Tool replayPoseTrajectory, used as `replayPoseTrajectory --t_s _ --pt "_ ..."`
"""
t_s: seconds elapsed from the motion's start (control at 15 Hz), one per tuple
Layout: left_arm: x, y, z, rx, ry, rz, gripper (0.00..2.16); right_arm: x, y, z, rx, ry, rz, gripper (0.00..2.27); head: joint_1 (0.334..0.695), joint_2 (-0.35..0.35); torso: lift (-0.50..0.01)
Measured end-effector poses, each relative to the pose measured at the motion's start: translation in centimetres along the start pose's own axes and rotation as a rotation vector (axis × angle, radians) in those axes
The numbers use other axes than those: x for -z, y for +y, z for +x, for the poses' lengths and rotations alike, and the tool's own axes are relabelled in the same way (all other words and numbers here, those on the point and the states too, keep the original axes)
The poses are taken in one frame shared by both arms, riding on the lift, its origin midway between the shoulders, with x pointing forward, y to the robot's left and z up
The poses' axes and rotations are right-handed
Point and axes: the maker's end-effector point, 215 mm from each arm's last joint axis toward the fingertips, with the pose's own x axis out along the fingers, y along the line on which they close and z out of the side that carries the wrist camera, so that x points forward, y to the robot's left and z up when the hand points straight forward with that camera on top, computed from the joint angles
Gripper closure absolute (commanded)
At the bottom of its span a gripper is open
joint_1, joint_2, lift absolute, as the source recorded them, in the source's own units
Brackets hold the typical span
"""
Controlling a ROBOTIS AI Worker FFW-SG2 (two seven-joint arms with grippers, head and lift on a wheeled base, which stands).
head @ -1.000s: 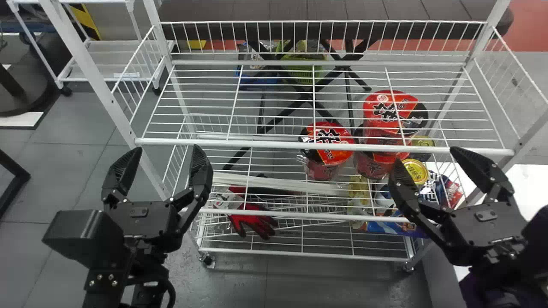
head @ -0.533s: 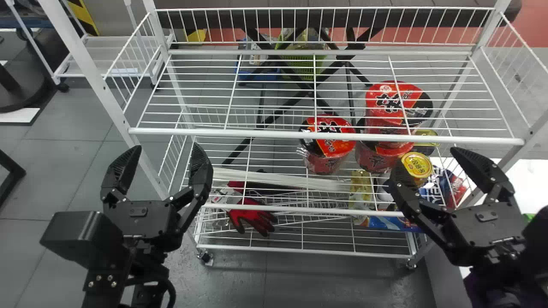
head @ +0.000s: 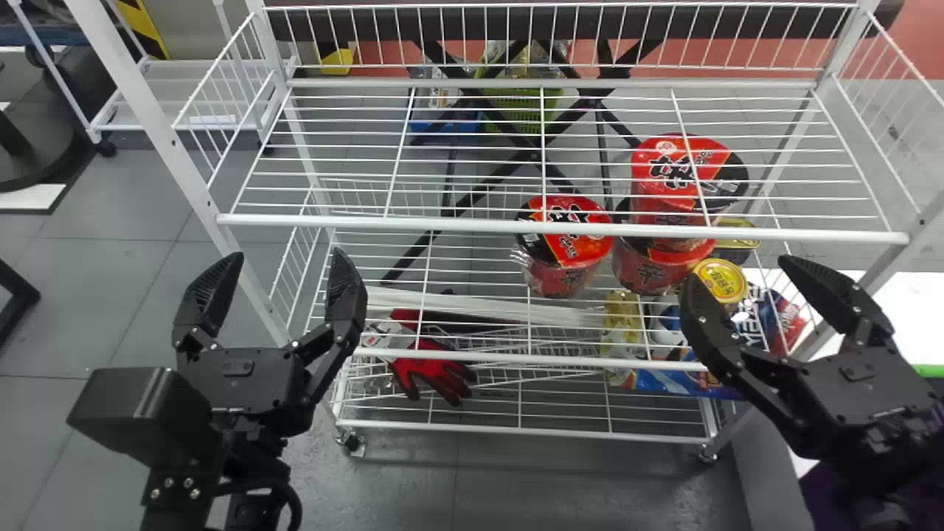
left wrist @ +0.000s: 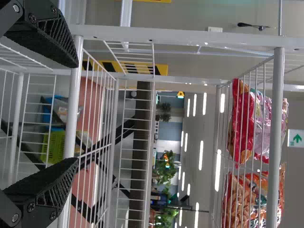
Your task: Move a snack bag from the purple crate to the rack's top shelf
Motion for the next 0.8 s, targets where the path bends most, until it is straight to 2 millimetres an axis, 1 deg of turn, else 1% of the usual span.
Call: replayPoseTrajectory --t_s 0.07,0.2,0.27,0.33,0.47,0.6,0.8 --pt "0.0 -0.1 0.0 0.001 0.000 0.001 0.12 0.0 0.0 0.0 -0.005 0.000 -0.001 0.16 0.695 0.024 -0.443" --pt "0.0 -0.1 0.0 0.002 0.000 0.002 0.12 -0.8 0.3 -0.1 -0.019 -0.029 -0.012 0.17 0.695 0.026 -0.451" --pt "0.1 -0.1 0.0 0.001 0.001 0.002 0.12 -1.2 0.2 -0.1 -0.008 -0.044 -0.018 0.17 0.695 0.026 -0.453" --pt "0.1 -0.1 0.0 -0.002 0.001 0.002 0.12 -0.8 -0.2 0.0 0.022 -0.031 -0.017 0.16 0.695 0.022 -0.457" --pt "0.1 0.0 0.0 -0.005 0.001 0.003 0.12 -0.3 0.1 0.2 0.017 -0.010 -0.012 0.16 0.695 0.026 -0.455" --pt "0.1 0.0 0.0 -0.005 0.001 0.004 0.12 -0.5 0.4 0.2 -0.002 -0.017 -0.007 0.16 0.695 0.031 -0.455" --pt "0.0 0.0 0.0 -0.005 0.000 0.006 0.12 -0.4 -0.3 0.2 0.023 -0.011 -0.010 0.16 0.695 0.021 -0.455"
